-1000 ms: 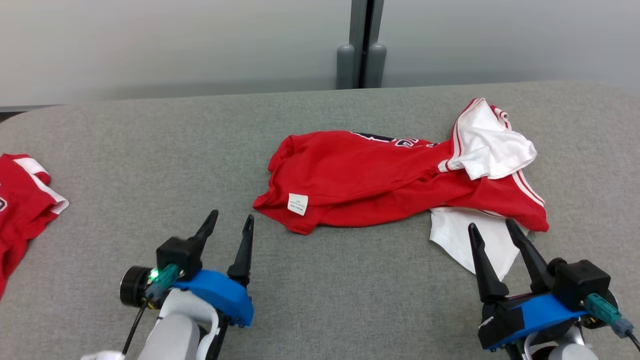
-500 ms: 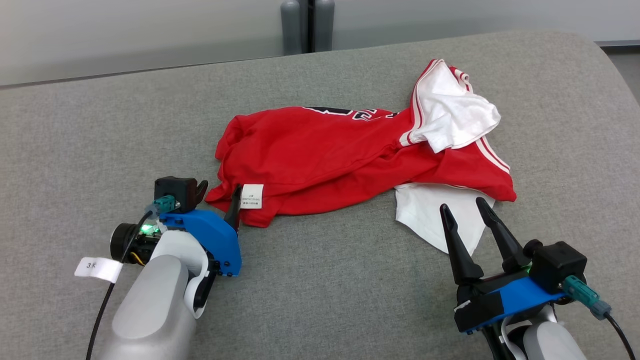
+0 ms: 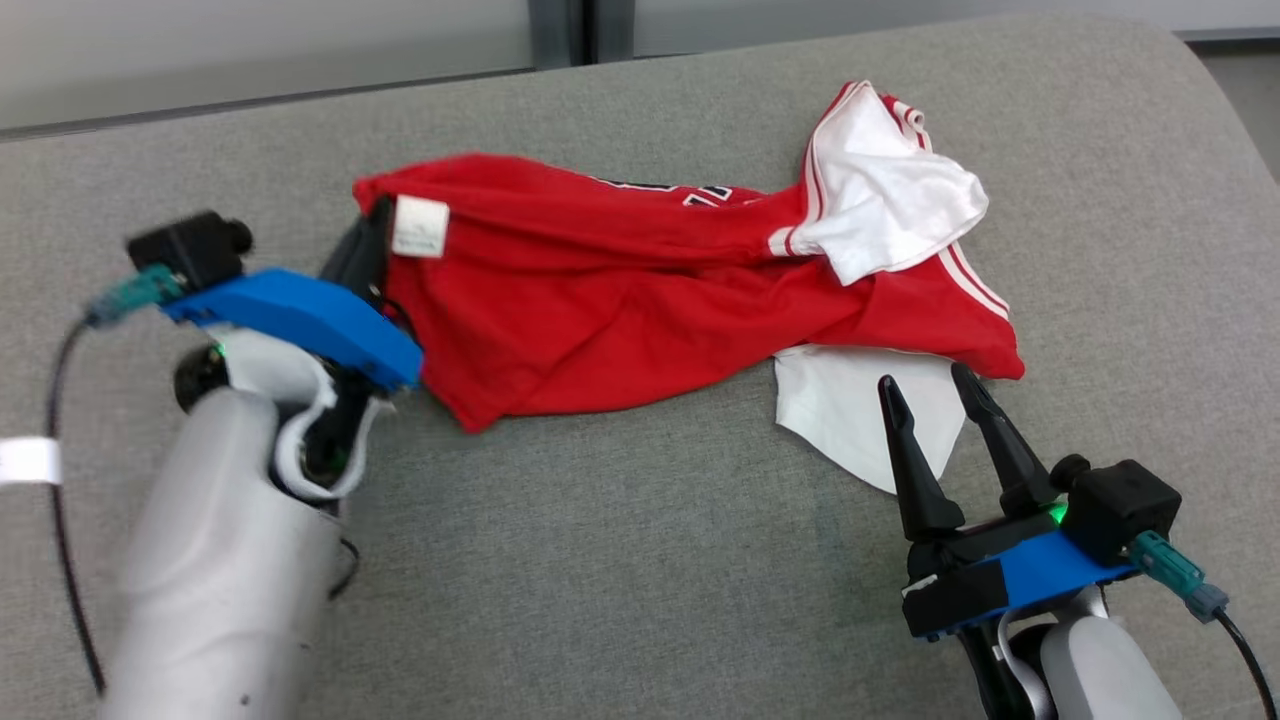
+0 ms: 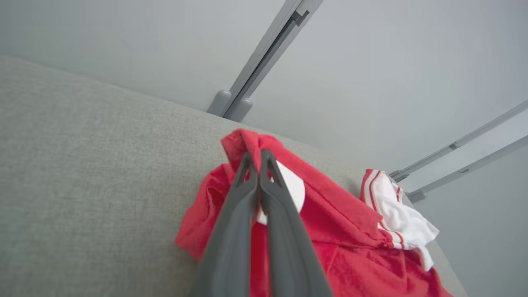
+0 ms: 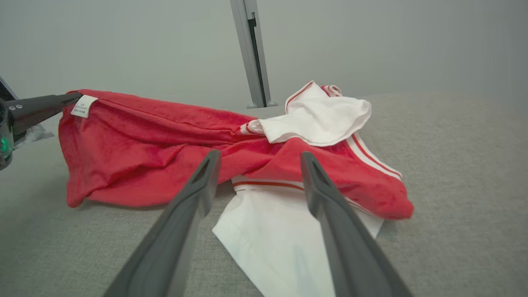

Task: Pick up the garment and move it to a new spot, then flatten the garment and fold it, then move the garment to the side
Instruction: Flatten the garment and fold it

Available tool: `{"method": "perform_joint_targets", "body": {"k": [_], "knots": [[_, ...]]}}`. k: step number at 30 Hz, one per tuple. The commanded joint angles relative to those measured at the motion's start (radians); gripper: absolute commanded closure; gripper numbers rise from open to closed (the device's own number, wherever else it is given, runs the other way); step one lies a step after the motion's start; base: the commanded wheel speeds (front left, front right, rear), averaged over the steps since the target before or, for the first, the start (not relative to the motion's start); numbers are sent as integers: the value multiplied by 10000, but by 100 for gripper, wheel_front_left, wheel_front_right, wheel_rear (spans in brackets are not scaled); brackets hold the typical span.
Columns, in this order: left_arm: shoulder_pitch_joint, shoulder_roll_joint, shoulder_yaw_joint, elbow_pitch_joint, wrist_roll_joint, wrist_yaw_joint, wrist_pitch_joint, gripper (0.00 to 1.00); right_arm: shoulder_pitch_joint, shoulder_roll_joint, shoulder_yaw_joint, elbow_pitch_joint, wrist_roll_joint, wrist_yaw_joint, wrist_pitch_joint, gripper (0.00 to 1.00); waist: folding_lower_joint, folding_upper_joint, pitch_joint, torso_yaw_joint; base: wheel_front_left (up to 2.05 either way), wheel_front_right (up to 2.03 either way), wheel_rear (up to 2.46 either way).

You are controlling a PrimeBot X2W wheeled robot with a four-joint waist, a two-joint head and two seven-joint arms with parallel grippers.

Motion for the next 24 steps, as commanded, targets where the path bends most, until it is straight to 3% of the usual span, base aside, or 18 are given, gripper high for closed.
{"method": "perform_joint_targets", "body": {"k": [1,4,8,16,17,18,24], "knots": [[-402,445,183,-350,-428,-66,309,100,-165,-10,98,-41,112,5,-102,0,0,0,133,-66,0,0,0],[-974,1203,391,-941,-1101,-67,1027,100,-359,-10,353,-25,270,5,-200,0,0,0,392,-299,0,0,0],[-1834,2312,632,-1199,-972,26,1530,100,-619,-13,842,155,597,5,-391,0,0,0,779,-790,0,0,0],[-3260,3837,808,-1539,616,792,287,100,-1193,-8,1555,548,1178,5,-714,0,0,0,1516,-1840,0,0,0],[-3358,3933,753,-1525,855,897,48,54,-1247,-8,1594,589,1218,5,-735,0,0,0,1570,-1906,0,0,0],[-3375,3931,621,-1452,1028,927,-71,0,-1275,-6,1615,633,1264,5,-750,0,0,0,1599,-1942,0,0,0],[-3018,3571,276,-887,786,580,102,0,-1263,-8,1398,834,1279,5,-787,0,0,0,1420,-1720,0,0,0]]}}
